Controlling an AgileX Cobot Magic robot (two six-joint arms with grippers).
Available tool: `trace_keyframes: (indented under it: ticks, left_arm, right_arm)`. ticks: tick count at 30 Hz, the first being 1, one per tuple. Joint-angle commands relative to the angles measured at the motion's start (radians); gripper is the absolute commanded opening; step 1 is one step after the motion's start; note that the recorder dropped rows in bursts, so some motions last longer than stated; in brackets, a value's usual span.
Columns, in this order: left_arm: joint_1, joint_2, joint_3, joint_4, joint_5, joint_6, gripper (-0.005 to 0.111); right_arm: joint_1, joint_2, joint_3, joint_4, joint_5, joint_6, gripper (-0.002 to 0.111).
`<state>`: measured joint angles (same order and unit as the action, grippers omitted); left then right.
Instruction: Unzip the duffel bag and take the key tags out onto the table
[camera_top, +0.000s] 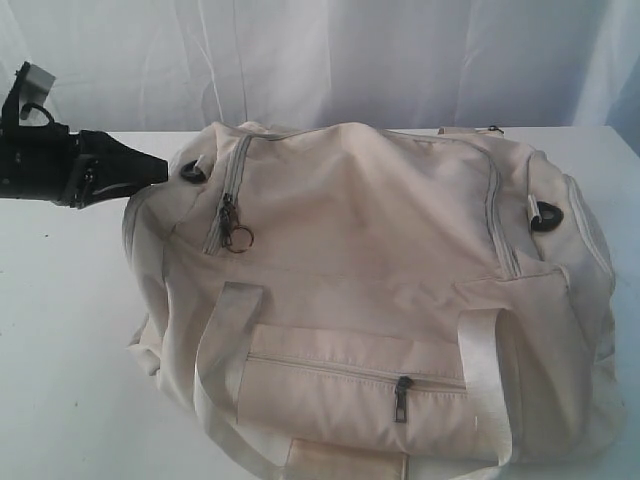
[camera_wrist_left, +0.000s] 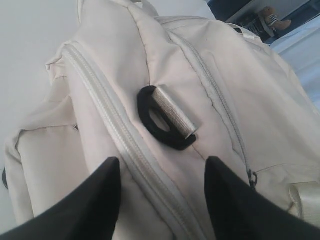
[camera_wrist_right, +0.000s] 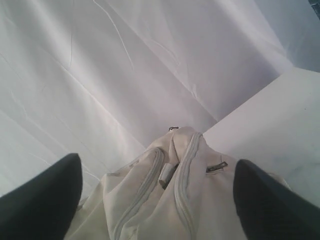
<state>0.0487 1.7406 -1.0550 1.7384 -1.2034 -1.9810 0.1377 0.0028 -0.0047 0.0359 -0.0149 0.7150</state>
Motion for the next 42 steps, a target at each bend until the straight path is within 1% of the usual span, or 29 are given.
trace_keyframes:
  ticks: [1, 4, 6, 9, 10, 11, 12, 14, 17, 18, 21, 22, 24, 26, 28, 30, 31, 32, 33, 34, 35, 36, 37, 38, 39, 40, 42]
  left_arm:
    - [-0.003, -0.004, -0.005, 0.006, -0.018, 0.0, 0.056]
    - [-0.005, -0.004, -0.003, 0.006, -0.018, 0.0, 0.056]
    - [-0.024, -0.004, 0.015, 0.006, -0.018, 0.0, 0.055]
    - [-0.075, -0.004, 0.067, 0.006, -0.018, 0.065, 0.055]
    - [-0.116, -0.004, 0.102, 0.006, 0.038, 0.142, 0.054]
    - [-0.132, -0.004, 0.111, 0.006, 0.072, 0.173, 0.052]
    - [-0.143, -0.004, 0.12, 0.006, 0.106, 0.221, 0.048]
    - [-0.143, -0.004, 0.127, 0.006, 0.127, 0.265, 0.034]
    - [-0.126, -0.006, 0.129, 0.006, 0.104, 0.312, 0.005]
    - [-0.114, -0.008, 0.129, 0.006, 0.091, 0.344, 0.0]
    - [-0.08, -0.02, 0.129, 0.006, 0.067, 0.382, 0.0]
    - [-0.059, -0.026, 0.129, 0.006, 0.069, 0.382, 0.0]
    - [-0.003, -0.046, 0.129, 0.006, 0.069, 0.336, 0.0]
    - [0.067, -0.063, 0.129, 0.006, 0.052, 0.297, 0.0]
    - [0.13, -0.077, 0.129, 0.006, -0.001, 0.297, 0.0]
    - [0.187, -0.083, 0.129, 0.006, -0.018, 0.297, 0.0]
    - [0.222, -0.09, 0.137, 0.006, -0.018, 0.291, 0.0]
    - [0.234, -0.097, 0.145, 0.006, -0.018, 0.29, 0.0]
    - [0.256, -0.107, 0.163, 0.006, -0.018, 0.287, 0.0]
    - [0.265, -0.112, 0.173, 0.006, -0.018, 0.287, 0.0]
    - [0.278, -0.116, 0.187, 0.006, -0.018, 0.287, 0.0]
    - [0.282, -0.118, 0.193, 0.006, -0.018, 0.287, 0.0]
    - [0.297, -0.127, 0.203, 0.006, -0.018, 0.287, 0.0]
    - [0.305, -0.129, 0.205, 0.006, -0.018, 0.287, 0.0]
    - [0.323, -0.136, 0.205, 0.006, -0.018, 0.287, 0.0]
    - [0.337, -0.142, 0.205, 0.006, -0.018, 0.287, 0.0]
    - [0.349, -0.145, 0.205, 0.006, -0.018, 0.28, 0.0]
  right_arm:
    - [0.001, -0.003, 0.005, -0.009, 0.003, -0.01, 0.077]
    - [0.001, -0.003, 0.005, -0.009, 0.009, -0.01, 0.077]
    - [0.001, -0.003, 0.005, -0.009, 0.009, -0.01, 0.077]
    - [0.001, -0.003, 0.005, -0.009, 0.015, -0.005, 0.077]
    - [0.001, -0.003, 0.005, -0.009, 0.015, -0.003, 0.076]
    - [0.001, -0.003, 0.005, -0.009, 0.015, 0.0, 0.075]
    - [0.001, -0.003, 0.005, -0.009, 0.015, 0.003, 0.074]
    - [0.001, -0.003, 0.005, -0.009, 0.015, 0.005, 0.071]
    - [0.005, -0.003, 0.005, -0.009, 0.015, -0.022, 0.067]
    - [0.011, -0.003, 0.002, -0.009, 0.015, -0.044, 0.064]
    - [0.053, -0.003, -0.031, -0.009, 0.015, -0.112, 0.058]
    - [0.069, -0.003, -0.042, -0.009, 0.015, -0.138, 0.056]
    - [0.114, -0.002, -0.072, -0.009, 0.031, -0.2, 0.054]
    - [0.163, 0.037, -0.104, -0.009, 0.052, -0.253, 0.054]
    - [0.21, 0.088, -0.132, -0.009, 0.056, -0.294, 0.054]
    - [0.264, 0.169, -0.171, -0.009, 0.056, -0.352, 0.054]
    - [0.316, 0.262, -0.213, -0.009, 0.052, -0.414, 0.054]
    - [0.346, 0.323, -0.242, -0.009, 0.052, -0.44, 0.054]
    - [0.401, 0.459, -0.304, -0.009, 0.044, -0.46, 0.054]
    - [0.434, 0.532, -0.34, -0.009, 0.034, -0.47, 0.054]
    - [0.502, 0.666, -0.412, -0.009, 0.003, -0.495, 0.054]
    - [0.538, 0.743, -0.455, -0.009, -0.012, -0.508, 0.054]
    - [0.602, 0.884, -0.544, -0.011, -0.036, -0.564, 0.054]
    - [0.635, 0.96, -0.597, -0.011, -0.038, -0.596, 0.054]
    - [0.689, 1.094, -0.696, -0.011, -0.038, -0.634, 0.054]
    - [0.73, 1.219, -0.793, -0.011, -0.036, -0.634, 0.054]
    - [0.757, 1.331, -0.882, -0.011, -0.036, -0.634, 0.054]
